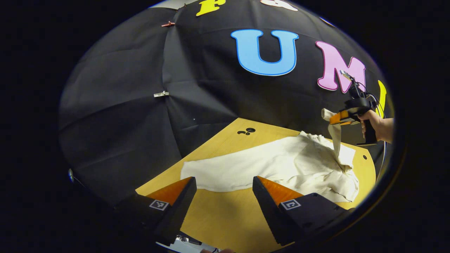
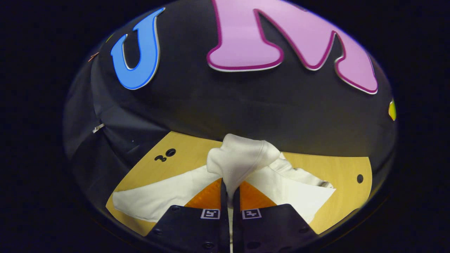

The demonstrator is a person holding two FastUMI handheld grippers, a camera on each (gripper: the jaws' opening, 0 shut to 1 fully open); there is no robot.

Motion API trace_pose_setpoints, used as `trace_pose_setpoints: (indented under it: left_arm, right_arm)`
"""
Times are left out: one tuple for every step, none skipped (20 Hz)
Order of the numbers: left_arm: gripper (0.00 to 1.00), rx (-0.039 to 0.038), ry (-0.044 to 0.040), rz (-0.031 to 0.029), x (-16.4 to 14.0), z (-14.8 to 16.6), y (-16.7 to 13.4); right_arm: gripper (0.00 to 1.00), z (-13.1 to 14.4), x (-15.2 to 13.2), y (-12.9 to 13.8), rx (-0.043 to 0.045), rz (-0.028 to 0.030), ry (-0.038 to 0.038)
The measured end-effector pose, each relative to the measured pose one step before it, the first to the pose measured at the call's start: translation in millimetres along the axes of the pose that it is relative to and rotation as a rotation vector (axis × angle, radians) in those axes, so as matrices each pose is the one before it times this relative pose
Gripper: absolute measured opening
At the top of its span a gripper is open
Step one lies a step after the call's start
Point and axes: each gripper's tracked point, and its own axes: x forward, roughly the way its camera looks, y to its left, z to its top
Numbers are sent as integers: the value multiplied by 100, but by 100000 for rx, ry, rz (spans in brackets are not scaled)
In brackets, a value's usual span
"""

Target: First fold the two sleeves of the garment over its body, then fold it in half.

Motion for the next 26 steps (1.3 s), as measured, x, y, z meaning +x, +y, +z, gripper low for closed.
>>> trace_pose_setpoints:
  left_arm:
    - [99,-741,402,835,146,-252,292]
    - [99,-709,552,350,157,-189,74]
    - [99,-316,431,812,146,-170,290]
    - [99,-117,-6,689,232,-2,269]
    - [99,-172,-149,697,186,20,116]
    - [99,-193,-165,585,135,150,194]
    - [99,-234,-53,652,106,-66,163]
    - [99,-279,109,632,13,-21,73]
    - [99,-284,-292,898,55,-74,218]
    - [99,-385,-324,447,116,105,136]
    - [99,-366,24,150,347,71,240]
    - [99,-278,284,311,203,1,192]
    - [99,-384,170,452,302,-183,118]
    - [99,-505,120,521,378,89,228]
    - [99,-611,-38,451,469,-126,269]
    - [99,-832,-99,586,426,-35,384]
    - [99,-819,-195,732,387,173,443]
    - [99,-899,-208,1120,591,217,583]
    - [99,-782,125,1164,487,39,583]
    - [99,-660,199,1310,612,-5,634]
    - [99,-514,147,1588,772,-37,781]
    - [100,-489,476,1800,765,-14,800]
    - [99,-738,1034,2163,766,-196,798]
    - [99,-677,1322,1070,782,-287,554]
    - [99,-991,1827,728,865,-617,472]
    - [99,-615,1254,193,795,-324,276]
  right_arm:
    - [8,-472,974,1276,-749,1744,583]
    - [7,-461,979,1410,-1277,1591,573]
    - [8,-569,1092,1328,-1467,1343,1251]
    - [8,-745,1053,1058,-1254,523,1588]
    - [8,-866,915,962,-799,777,1648]
    - [7,-642,958,849,-787,371,1119]
    - [8,-534,684,535,-752,51,966]
    - [10,-570,587,603,-29,538,1203]
    - [12,-243,87,881,790,1567,886]
    - [23,-111,77,1043,1224,2669,343]
    - [27,-94,72,388,691,875,-190]
    - [36,-57,-55,641,624,1806,-309]
    - [45,39,-321,39,-894,462,-585]
    - [62,152,-361,-316,-1713,31,-895]
    - [71,-29,-420,-379,-1552,-631,-800]
    - [82,174,-469,-983,-1258,-1702,-549]
    - [100,-19,-872,-875,-452,-1883,-1057]
    - [100,106,-810,-1116,378,-1853,-871]
    - [89,74,-889,-1285,925,-2072,-1014]
    - [100,164,-947,-1427,701,-2028,-1044]
    - [100,36,-949,-1542,458,-2290,-1194]
    - [100,18,-1005,-1687,343,-2480,-816]
    - [100,52,-1149,-1699,675,-2536,-940]
    - [100,-1,-1151,-1729,777,-2146,-563]
    - [100,42,-1210,-2024,1056,-2888,-974]
    - [100,-20,-1078,-1711,938,-2386,-393]
